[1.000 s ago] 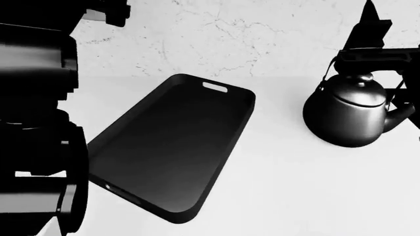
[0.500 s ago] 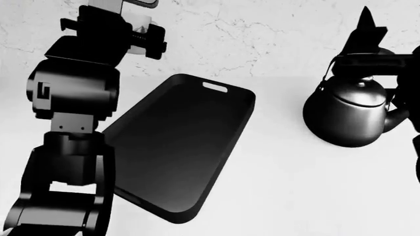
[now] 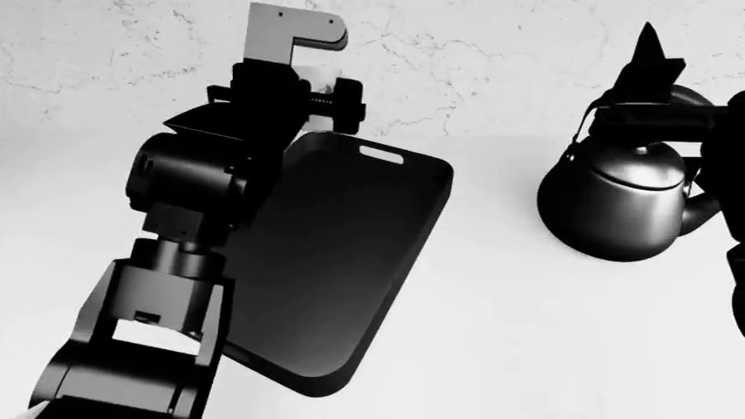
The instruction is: Pick the kettle from the counter and place it on the tray. Then pick the mug from the cabinet and place it on the tray. Then close the cabinet doors.
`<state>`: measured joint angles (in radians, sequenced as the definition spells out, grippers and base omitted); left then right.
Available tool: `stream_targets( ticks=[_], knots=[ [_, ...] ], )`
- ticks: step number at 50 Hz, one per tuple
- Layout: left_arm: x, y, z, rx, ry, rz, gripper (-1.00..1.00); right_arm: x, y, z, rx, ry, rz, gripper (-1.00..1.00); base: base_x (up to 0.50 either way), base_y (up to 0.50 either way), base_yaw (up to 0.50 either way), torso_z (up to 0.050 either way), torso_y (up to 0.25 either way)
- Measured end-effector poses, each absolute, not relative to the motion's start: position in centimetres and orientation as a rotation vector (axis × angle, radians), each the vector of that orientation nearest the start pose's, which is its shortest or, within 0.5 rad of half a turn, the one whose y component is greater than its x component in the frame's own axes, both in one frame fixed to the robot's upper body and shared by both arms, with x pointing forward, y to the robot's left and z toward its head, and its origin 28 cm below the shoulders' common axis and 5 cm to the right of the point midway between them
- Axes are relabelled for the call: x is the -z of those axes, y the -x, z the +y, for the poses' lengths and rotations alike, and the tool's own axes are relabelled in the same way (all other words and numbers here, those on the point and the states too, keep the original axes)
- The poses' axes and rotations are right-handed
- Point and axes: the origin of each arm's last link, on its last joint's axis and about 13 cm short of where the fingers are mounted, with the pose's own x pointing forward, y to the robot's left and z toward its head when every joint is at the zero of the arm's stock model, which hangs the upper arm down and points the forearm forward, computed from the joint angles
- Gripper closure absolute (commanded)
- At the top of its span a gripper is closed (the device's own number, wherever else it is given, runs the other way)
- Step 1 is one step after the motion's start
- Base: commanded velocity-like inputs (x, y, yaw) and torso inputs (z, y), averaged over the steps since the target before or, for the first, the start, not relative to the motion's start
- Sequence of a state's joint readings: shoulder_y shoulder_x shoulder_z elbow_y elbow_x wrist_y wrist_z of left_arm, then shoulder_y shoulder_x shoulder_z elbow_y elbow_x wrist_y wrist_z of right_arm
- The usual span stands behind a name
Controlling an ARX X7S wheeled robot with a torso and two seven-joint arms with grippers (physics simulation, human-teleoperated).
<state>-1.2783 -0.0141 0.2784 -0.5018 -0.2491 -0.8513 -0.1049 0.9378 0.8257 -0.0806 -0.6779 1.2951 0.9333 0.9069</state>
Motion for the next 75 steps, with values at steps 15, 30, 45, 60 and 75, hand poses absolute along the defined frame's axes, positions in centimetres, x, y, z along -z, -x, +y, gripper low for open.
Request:
stream_targets(
  ticks=[15,30,45,60,75],
  knots=[
    [-25.3,-39.3,15.8,0.133,-0.136,0.188,1.0,-29.9,-21.5,-15.8,0.139,0.079,-0.326,-1.0,0.0,0.0,0.0,0.0,0.001],
    [-24.0,-39.1,15.9,0.143,-0.165,0.245,1.0,-29.7,-21.6,-15.8,0.138,0.077,-0.322,-1.0,0.0,0.0,0.0,0.0,0.0],
    [-23.9,-39.2,16.2,0.144,-0.154,0.261,-1.0,-29.6,-21.8,-15.7,0.136,0.076,-0.319,-1.0,0.0,0.0,0.0,0.0,0.0],
    [-26.5,-39.0,17.2,0.14,-0.112,0.203,-1.0,-29.5,-21.8,-15.7,0.133,0.077,-0.317,-1.0,0.0,0.0,0.0,0.0,0.001],
    [-32.6,-35.8,18.9,0.195,-0.079,0.02,-1.0,-30.0,-21.7,-15.8,0.128,0.112,-0.257,-1.0,0.0,0.0,0.0,0.0,0.0]
  ],
)
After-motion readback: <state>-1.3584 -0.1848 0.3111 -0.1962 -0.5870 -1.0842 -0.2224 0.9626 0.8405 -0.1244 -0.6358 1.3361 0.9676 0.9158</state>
